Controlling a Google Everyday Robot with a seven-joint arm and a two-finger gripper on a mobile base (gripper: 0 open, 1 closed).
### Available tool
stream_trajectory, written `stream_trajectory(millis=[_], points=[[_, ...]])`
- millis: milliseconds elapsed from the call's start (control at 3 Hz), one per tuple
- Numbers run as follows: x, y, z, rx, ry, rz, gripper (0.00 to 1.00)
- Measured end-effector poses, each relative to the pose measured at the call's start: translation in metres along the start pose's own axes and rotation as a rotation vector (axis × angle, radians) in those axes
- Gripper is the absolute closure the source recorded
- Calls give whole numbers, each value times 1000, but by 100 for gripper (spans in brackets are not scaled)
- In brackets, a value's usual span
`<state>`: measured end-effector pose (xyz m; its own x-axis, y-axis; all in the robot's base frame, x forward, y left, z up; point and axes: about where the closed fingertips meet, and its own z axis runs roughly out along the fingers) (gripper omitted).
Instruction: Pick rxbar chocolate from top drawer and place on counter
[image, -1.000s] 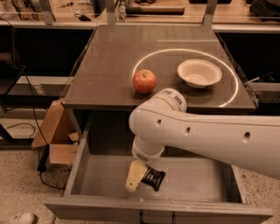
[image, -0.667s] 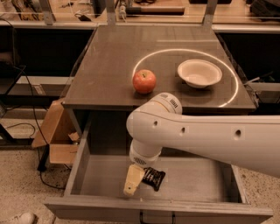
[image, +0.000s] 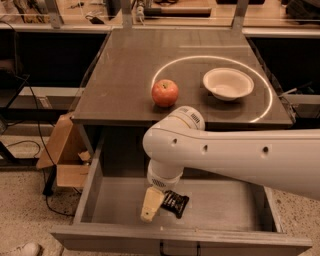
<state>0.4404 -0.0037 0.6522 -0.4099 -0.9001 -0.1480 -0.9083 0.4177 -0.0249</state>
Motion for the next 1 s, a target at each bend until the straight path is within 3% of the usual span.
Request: stream_trajectory(millis=[333, 667, 1000], points=[[-2, -12, 12, -2, 11, 31, 0], [-2, -12, 12, -2, 11, 31, 18], [-2, -12, 12, -2, 11, 31, 21]])
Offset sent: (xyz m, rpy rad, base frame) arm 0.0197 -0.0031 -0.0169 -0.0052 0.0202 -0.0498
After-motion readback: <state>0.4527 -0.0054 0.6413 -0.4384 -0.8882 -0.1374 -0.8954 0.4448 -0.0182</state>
